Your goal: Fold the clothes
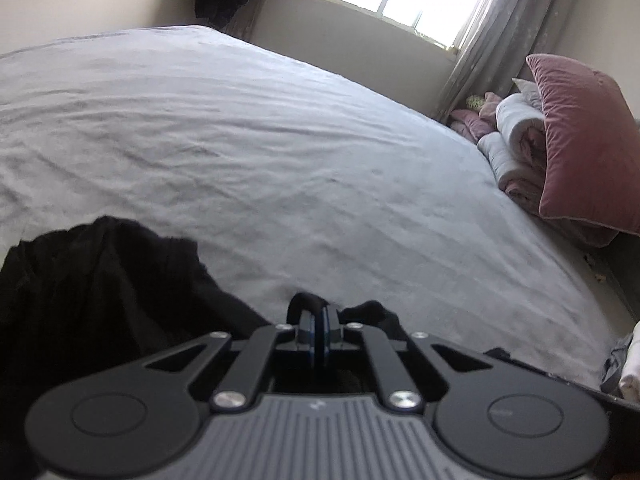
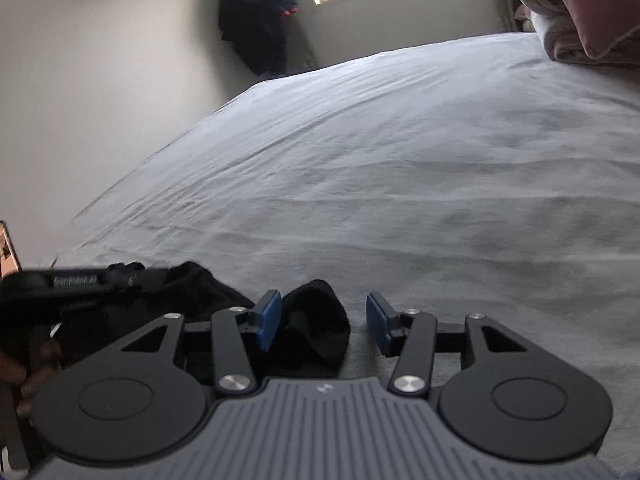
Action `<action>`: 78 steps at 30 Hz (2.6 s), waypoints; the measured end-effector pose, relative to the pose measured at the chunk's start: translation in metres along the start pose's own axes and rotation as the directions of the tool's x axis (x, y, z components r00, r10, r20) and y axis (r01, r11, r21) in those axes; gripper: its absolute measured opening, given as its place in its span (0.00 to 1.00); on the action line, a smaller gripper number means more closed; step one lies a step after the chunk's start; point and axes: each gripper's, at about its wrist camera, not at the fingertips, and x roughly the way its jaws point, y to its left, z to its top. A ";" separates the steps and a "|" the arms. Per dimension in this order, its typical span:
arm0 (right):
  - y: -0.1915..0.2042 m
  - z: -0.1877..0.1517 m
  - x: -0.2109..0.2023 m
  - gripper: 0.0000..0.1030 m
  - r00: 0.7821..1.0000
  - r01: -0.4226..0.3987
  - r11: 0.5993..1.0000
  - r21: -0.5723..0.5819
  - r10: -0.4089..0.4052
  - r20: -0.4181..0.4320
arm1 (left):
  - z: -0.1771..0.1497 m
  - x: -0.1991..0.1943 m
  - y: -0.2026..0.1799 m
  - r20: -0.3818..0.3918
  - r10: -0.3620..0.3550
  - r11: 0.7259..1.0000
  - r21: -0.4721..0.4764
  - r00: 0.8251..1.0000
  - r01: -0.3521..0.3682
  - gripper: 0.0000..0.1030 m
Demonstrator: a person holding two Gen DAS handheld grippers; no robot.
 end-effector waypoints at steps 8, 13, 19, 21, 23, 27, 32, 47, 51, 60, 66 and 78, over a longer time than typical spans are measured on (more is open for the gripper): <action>0.017 0.001 -0.015 0.11 0.997 -0.024 0.999 -0.041 0.027 0.070 | -0.005 0.010 -0.013 0.031 -0.050 0.998 -0.027 0.998 0.051 0.03; 0.025 0.021 -0.057 0.11 0.974 0.191 0.972 -0.135 -0.170 0.151 | -0.007 0.020 -0.045 0.027 -0.114 0.993 -0.030 0.993 0.115 0.03; 0.022 0.029 -0.093 0.11 0.915 0.395 0.889 -0.233 -0.357 0.189 | -0.007 0.035 -0.101 0.029 -0.180 0.984 0.002 0.983 0.180 0.03; 0.015 0.029 -0.100 0.11 0.891 0.451 0.860 -0.241 -0.414 0.188 | -0.008 0.042 -0.118 0.026 -0.198 0.980 0.004 0.980 0.198 0.03; 0.008 0.029 -0.107 0.11 0.863 0.505 0.827 -0.248 -0.470 0.188 | -0.012 0.049 -0.135 0.015 -0.223 0.975 0.007 0.975 0.223 0.03; -0.005 0.028 -0.120 0.11 0.796 0.605 0.751 -0.263 -0.575 0.189 | -0.020 0.059 -0.166 -0.011 -0.273 0.962 0.023 0.962 0.273 0.03; -0.025 0.027 -0.128 0.11 0.713 0.695 0.660 -0.285 -0.683 0.159 | -0.033 0.074 -0.192 -0.094 -0.309 0.947 0.066 0.947 0.315 0.03; -0.038 0.028 -0.115 0.55 0.770 0.630 0.727 -0.273 -0.629 0.105 | 0.005 0.039 -0.108 -0.051 -0.209 0.943 0.253 0.977 0.215 0.49; -0.037 0.022 -0.097 0.55 0.805 0.586 0.755 -0.296 -0.585 0.101 | 0.025 0.035 -0.066 -0.007 -0.102 0.952 0.289 0.995 0.100 0.49; -0.034 0.008 -0.055 0.54 0.873 0.478 0.808 -0.345 -0.479 0.088 | 0.030 0.047 -0.018 -0.055 -0.036 0.922 0.383 0.998 0.054 0.48; -0.032 -0.001 -0.027 0.36 0.911 0.402 0.835 -0.376 -0.405 0.076 | 0.020 0.048 -0.024 -0.074 -0.064 0.889 0.449 0.995 0.091 0.19; -0.023 0.005 -0.033 0.06 0.867 0.496 0.791 -0.358 -0.437 0.238 | 0.018 0.029 -0.049 0.126 -0.032 0.817 0.575 0.991 -0.047 0.04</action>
